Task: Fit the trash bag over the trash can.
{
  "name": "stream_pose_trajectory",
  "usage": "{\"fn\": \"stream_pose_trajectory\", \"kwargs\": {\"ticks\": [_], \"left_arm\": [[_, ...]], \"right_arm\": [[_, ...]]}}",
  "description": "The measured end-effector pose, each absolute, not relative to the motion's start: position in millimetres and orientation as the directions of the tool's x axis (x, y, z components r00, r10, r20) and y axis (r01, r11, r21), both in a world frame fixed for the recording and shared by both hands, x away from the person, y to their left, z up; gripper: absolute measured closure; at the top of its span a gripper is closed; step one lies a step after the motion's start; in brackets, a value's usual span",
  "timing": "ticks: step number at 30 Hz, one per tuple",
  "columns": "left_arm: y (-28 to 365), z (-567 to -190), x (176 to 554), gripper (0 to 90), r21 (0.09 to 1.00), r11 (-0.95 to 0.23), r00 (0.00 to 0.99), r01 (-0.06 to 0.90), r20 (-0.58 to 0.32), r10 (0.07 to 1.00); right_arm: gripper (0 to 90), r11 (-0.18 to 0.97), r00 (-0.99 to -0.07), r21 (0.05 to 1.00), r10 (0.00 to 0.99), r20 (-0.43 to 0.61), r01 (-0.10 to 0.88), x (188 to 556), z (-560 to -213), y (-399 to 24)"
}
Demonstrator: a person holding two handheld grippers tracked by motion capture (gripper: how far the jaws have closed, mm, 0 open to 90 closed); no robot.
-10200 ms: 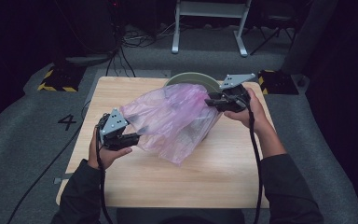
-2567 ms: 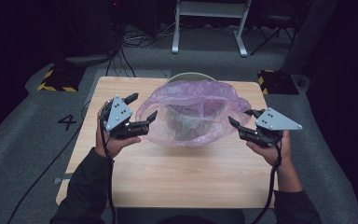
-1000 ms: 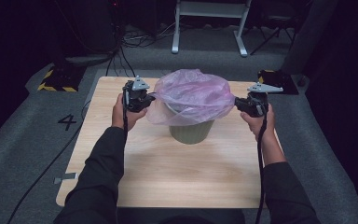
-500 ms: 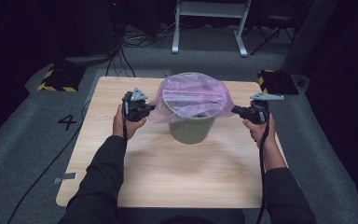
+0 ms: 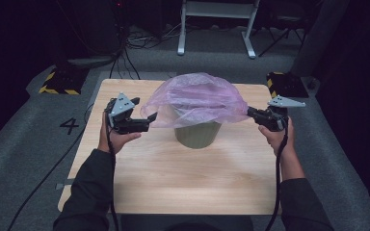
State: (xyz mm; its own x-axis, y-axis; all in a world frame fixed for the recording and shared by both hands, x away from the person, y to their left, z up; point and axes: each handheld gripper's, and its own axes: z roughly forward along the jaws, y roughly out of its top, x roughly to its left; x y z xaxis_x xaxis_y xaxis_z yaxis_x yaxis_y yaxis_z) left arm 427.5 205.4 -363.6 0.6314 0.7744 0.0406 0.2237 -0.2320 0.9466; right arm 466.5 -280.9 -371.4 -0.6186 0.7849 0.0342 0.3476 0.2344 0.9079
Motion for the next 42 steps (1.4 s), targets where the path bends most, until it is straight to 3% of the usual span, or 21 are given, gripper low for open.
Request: {"fn": "stream_pose_trajectory", "kwargs": {"ticks": [3, 8, 13, 18, 22, 24, 31, 35, 38, 39, 41, 42], "left_arm": [[217, -362, 421, 18.2, 0.959, -0.173, 0.623, 0.225, -0.005, 0.782], [188, -349, 387, 18.3, 0.963, -0.249, 0.734, 0.102, 0.096, 0.672], [149, -352, 367, 21.2, 0.946, -0.321, 0.8, 0.044, 0.159, 0.578], [126, -365, 372, 22.9, 0.927, -0.371, 0.799, 0.057, 0.18, 0.574], [115, -372, 381, 31.9, 0.911, -0.405, 0.767, 0.081, 0.203, 0.609], [112, -374, 385, 43.7, 0.898, -0.434, 0.741, 0.075, 0.241, 0.627], [106, -379, 397, 77.1, 0.875, -0.478, 0.743, 0.082, 0.265, 0.614], [105, -380, 398, 89.2, 0.872, -0.484, 0.76, 0.077, 0.263, 0.595], [105, -380, 398, 89.3, 0.876, -0.476, 0.765, 0.074, 0.257, 0.591], [105, -380, 398, 82.3, 0.888, -0.453, 0.764, 0.082, 0.236, 0.601], [103, -380, 399, 53.8, 0.897, -0.43, 0.752, 0.1, 0.214, 0.623], [103, -379, 399, 45.5, 0.899, -0.426, 0.752, 0.105, 0.209, 0.626]], "right_arm": [[84.2, 0.232, -0.618, 0.911, 0.785, 0.032, 0.342, 466, -371, -283], [84.1, 0.259, -0.632, 0.908, 0.775, 0.008, 0.33, 462, -366, -278], [83.3, 0.266, -0.643, 0.91, 0.766, 0.0, 0.317, 459, -363, -272], [81.7, 0.293, -0.653, 0.903, 0.757, -0.017, 0.315, 457, -362, -268], [78.9, 0.3, -0.67, 0.902, 0.742, -0.016, 0.31, 454, -360, -267], [73.2, 0.308, -0.687, 0.902, 0.726, -0.018, 0.303, 452, -359, -266], [30.5, 0.349, -0.735, 0.908, 0.674, -0.071, 0.232, 438, -351, -267], [22.5, 0.325, -0.743, 0.93, 0.663, -0.092, 0.175, 427, -339, -277], [20.6, 0.311, -0.745, 0.942, 0.656, -0.118, 0.126, 418, -326, -282], [20.6, 0.306, -0.742, 0.947, 0.656, -0.134, 0.101, 414, -319, -282], [22.8, 0.3, -0.742, 0.951, 0.654, -0.147, 0.075, 412, -307, -279], [23.6, 0.317, -0.74, 0.946, 0.652, -0.165, 0.069, 413, -302, -275]]}}
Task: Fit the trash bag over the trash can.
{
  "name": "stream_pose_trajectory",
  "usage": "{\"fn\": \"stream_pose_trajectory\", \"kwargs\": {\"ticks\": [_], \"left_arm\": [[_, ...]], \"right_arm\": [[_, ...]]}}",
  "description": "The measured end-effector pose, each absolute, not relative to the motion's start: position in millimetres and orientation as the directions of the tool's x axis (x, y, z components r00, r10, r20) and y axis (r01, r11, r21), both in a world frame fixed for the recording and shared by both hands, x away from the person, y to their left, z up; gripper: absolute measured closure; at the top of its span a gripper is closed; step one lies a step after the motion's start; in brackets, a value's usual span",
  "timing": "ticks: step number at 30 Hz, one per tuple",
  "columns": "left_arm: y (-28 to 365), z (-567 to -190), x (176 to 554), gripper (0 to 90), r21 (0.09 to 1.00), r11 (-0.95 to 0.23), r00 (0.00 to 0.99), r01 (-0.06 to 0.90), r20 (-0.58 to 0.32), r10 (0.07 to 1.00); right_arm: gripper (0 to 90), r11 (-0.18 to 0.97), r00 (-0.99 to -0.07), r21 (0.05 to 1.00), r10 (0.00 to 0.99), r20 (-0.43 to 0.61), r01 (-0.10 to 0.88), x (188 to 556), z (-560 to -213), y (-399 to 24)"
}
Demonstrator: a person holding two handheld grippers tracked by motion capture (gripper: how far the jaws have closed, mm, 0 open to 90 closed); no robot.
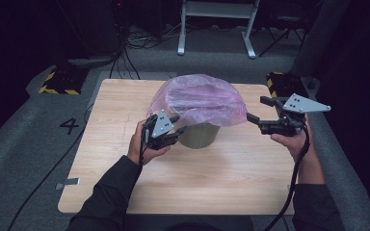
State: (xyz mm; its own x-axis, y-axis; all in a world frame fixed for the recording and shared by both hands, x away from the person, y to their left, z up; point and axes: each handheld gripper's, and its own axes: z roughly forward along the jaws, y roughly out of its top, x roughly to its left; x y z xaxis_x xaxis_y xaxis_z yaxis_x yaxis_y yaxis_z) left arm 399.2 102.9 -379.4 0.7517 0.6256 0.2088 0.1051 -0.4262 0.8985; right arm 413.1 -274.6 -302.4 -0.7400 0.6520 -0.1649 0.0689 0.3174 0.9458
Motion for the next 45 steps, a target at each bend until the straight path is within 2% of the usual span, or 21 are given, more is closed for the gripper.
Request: {"fn": "stream_pose_trajectory", "kwargs": {"ticks": [2, 3, 6, 8, 10, 11, 14, 17, 19, 23, 32, 38, 43, 44, 45], "left_arm": [[101, -380, 399, 29.4, 0.908, -0.401, 0.735, 0.122, 0.188, 0.651], [102, -379, 399, 26.5, 0.912, -0.392, 0.733, 0.125, 0.181, 0.655], [107, -379, 397, 24.3, 0.928, -0.346, 0.732, 0.135, 0.142, 0.666], [108, -379, 397, 25.7, 0.926, -0.353, 0.719, 0.136, 0.153, 0.678], [107, -380, 399, 37.5, 0.913, -0.382, 0.7, 0.144, 0.179, 0.692], [107, -382, 401, 41.6, 0.907, -0.395, 0.689, 0.148, 0.192, 0.698], [106, -385, 406, 66.6, 0.899, -0.412, 0.696, 0.149, 0.201, 0.69], [105, -388, 408, 87.4, 0.894, -0.43, 0.69, 0.125, 0.233, 0.685], [106, -389, 411, 90.0, 0.89, -0.44, 0.715, 0.119, 0.231, 0.66], [106, -395, 410, 90.0, 0.869, -0.482, 0.744, 0.114, 0.247, 0.621], [122, -406, 404, 90.0, 0.812, -0.573, 0.772, 0.11, 0.293, 0.564], [125, -415, 402, 90.0, 0.772, -0.626, 0.792, 0.113, 0.311, 0.525], [126, -419, 397, 90.0, 0.766, -0.635, 0.802, 0.096, 0.318, 0.506], [128, -418, 394, 88.8, 0.781, -0.62, 0.812, 0.083, 0.307, 0.496], [128, -417, 391, 72.7, 0.794, -0.6, 0.81, 0.092, 0.291, 0.509]], "right_arm": [[25.9, 0.344, -0.753, 0.936, 0.633, -0.18, 0.066, 420, -295, -264], [26.9, 0.359, -0.761, 0.931, 0.623, -0.181, 0.073, 425, -293, -257], [29.2, 0.414, -0.777, 0.906, 0.599, -0.196, 0.09, 440, -291, -238], [31.9, 0.456, -0.788, 0.885, 0.577, -0.215, 0.092, 448, -292, -225], [41.2, 0.499, -0.801, 0.862, 0.551, -0.232, 0.094, 456, -293, -212], [43.1, 0.515, -0.805, 0.851, 0.544, -0.237, 0.098, 459, -294, -207], [59.9, 0.551, -0.817, 0.828, 0.522, -0.245, 0.104, 467, -295, -196], [77.8, 0.583, -0.804, 0.805, 0.526, -0.276, 0.105, 473, -297, -188], [86.0, 0.595, -0.792, 0.797, 0.533, -0.296, 0.102, 477, -296, -185], [89.9, 0.549, -0.744, 0.823, 0.609, -0.276, 0.144, 493, -290, -188], [90.0, 0.438, -0.58, 0.845, 0.79, -0.199, 0.307, 548, -302, -209], [90.0, 0.429, -0.543, 0.823, 0.82, -0.181, 0.374, 573, -324, -210], [90.0, 0.389, -0.55, 0.829, 0.826, -0.121, 0.403, 582, -337, -209], [90.0, 0.395, -0.551, 0.826, 0.825, -0.127, 0.402, 582, -337, -208], [90.0, 0.391, -0.552, 0.829, 0.824, -0.123, 0.399, 581, -338, -208]]}}
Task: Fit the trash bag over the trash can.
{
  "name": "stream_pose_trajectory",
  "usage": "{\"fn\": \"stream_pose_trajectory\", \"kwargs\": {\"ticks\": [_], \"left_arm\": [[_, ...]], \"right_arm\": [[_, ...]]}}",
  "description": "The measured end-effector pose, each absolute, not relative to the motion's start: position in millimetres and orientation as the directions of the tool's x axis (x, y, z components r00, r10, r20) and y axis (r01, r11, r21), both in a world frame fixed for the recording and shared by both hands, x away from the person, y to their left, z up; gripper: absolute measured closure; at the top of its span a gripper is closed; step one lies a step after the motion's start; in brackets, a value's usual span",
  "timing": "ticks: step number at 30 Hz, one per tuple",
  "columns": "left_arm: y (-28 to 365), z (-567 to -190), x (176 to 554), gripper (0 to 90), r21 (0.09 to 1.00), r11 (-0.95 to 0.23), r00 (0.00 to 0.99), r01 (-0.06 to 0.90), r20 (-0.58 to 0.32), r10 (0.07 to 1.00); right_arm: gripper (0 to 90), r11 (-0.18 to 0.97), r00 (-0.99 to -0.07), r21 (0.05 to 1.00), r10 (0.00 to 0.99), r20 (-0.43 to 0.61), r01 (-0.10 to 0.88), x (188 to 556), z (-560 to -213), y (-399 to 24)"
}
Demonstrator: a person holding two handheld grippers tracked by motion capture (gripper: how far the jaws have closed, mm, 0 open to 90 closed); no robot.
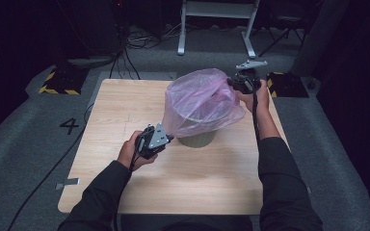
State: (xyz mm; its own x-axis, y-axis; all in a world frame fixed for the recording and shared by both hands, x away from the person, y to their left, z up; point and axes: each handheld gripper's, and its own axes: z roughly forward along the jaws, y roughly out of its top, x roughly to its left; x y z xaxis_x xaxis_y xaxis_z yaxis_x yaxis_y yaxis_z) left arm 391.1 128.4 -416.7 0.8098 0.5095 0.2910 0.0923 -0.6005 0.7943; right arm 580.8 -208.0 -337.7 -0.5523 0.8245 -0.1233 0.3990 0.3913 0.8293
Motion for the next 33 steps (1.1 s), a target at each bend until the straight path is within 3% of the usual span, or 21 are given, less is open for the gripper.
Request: {"fn": "stream_pose_trajectory", "kwargs": {"ticks": [2, 4, 8, 11, 15, 18, 20, 28, 30, 33], "left_arm": [[131, -413, 386, 46.1, 0.816, -0.567, 0.815, 0.11, 0.252, 0.521], [136, -406, 376, 29.4, 0.851, -0.513, 0.828, 0.109, 0.208, 0.521], [144, -390, 362, 18.3, 0.891, -0.448, 0.821, 0.071, 0.202, 0.534], [152, -367, 356, 17.8, 0.924, -0.379, 0.807, 0.048, 0.188, 0.559], [152, -339, 367, 19.3, 0.942, -0.333, 0.784, 0.036, 0.18, 0.594], [143, -329, 389, 19.4, 0.915, -0.401, 0.751, 0.049, 0.231, 0.619], [140, -328, 406, 21.0, 0.906, -0.414, 0.755, 0.086, 0.212, 0.621], [140, -338, 446, 47.8, 0.868, -0.478, 0.712, 0.136, 0.25, 0.656], [144, -339, 451, 64.9, 0.883, -0.454, 0.714, 0.124, 0.238, 0.658], [146, -342, 459, 76.7, 0.877, -0.46, 0.699, 0.138, 0.243, 0.673]], "right_arm": [[90.0, 0.382, -0.562, 0.84, 0.819, -0.115, 0.385, 578, -336, -209], [89.7, 0.379, -0.568, 0.848, 0.815, -0.116, 0.371, 574, -333, -210], [88.7, 0.371, -0.577, 0.859, 0.809, -0.112, 0.353, 568, -328, -212], [88.4, 0.363, -0.586, 0.866, 0.804, -0.104, 0.344, 565, -326, -213], [87.8, 0.365, -0.594, 0.867, 0.798, -0.104, 0.338, 563, -324, -212], [87.2, 0.369, -0.597, 0.867, 0.795, -0.108, 0.335, 563, -324, -211], [86.1, 0.372, -0.601, 0.867, 0.792, -0.111, 0.331, 563, -324, -210], [85.8, 0.379, -0.611, 0.862, 0.784, -0.106, 0.336, 565, -328, -209], [85.9, 0.381, -0.611, 0.861, 0.784, -0.109, 0.336, 565, -329, -208], [85.9, 0.381, -0.612, 0.863, 0.783, -0.109, 0.333, 566, -330, -209]]}}
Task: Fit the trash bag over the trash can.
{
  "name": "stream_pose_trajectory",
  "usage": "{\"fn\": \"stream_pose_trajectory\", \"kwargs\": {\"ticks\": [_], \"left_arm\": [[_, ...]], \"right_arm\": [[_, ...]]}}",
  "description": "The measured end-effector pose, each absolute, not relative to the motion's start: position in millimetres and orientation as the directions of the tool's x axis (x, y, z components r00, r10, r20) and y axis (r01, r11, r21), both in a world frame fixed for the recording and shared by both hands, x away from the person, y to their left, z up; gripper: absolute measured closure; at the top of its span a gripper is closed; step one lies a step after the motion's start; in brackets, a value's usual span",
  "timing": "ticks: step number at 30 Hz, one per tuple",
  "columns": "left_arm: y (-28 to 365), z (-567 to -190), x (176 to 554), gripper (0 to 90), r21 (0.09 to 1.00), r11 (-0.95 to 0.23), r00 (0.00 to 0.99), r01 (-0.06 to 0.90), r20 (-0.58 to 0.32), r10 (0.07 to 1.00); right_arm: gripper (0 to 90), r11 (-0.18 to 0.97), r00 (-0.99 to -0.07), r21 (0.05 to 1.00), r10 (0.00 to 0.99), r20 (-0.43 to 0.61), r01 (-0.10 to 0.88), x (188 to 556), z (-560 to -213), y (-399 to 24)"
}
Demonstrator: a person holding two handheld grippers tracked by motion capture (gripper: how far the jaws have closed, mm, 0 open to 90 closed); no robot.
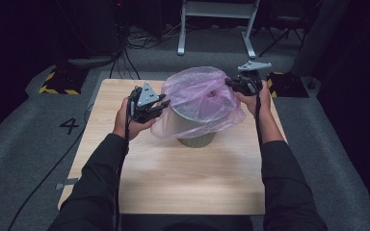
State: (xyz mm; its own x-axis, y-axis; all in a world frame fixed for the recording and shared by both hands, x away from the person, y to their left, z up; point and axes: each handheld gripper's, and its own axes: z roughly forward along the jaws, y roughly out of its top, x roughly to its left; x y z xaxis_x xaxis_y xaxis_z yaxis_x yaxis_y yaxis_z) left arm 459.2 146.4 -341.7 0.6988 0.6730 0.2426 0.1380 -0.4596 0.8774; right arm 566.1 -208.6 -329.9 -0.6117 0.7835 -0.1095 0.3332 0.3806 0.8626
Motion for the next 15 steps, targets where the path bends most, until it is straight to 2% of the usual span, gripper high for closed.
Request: {"fn": "stream_pose_trajectory", "kwargs": {"ticks": [1, 3, 5, 10, 12, 15], "left_arm": [[147, -343, 462, 81.0, 0.875, -0.463, 0.69, 0.142, 0.248, 0.68], [151, -344, 469, 88.8, 0.895, -0.418, 0.692, 0.155, 0.204, 0.693], [154, -345, 477, 89.9, 0.911, -0.379, 0.68, 0.164, 0.174, 0.712], [160, -360, 509, 90.0, 0.953, -0.175, 0.652, 0.249, -0.031, 0.757], [161, -368, 521, 90.0, 0.949, -0.131, 0.637, 0.286, -0.086, 0.766], [161, -376, 532, 90.0, 0.938, -0.117, 0.62, 0.326, -0.118, 0.776]], "right_arm": [[85.9, 0.38, -0.612, 0.862, 0.784, -0.106, 0.337, 566, -330, -209], [85.9, 0.38, -0.612, 0.86, 0.784, -0.105, 0.34, 567, -331, -209], [86.2, 0.38, -0.613, 0.859, 0.784, -0.102, 0.343, 568, -333, -208], [88.5, 0.339, -0.623, 0.875, 0.78, -0.056, 0.346, 572, -338, -211], [88.7, 0.34, -0.621, 0.876, 0.782, -0.061, 0.342, 572, -338, -210], [88.7, 0.331, -0.611, 0.881, 0.789, -0.062, 0.339, 573, -340, -212]]}}
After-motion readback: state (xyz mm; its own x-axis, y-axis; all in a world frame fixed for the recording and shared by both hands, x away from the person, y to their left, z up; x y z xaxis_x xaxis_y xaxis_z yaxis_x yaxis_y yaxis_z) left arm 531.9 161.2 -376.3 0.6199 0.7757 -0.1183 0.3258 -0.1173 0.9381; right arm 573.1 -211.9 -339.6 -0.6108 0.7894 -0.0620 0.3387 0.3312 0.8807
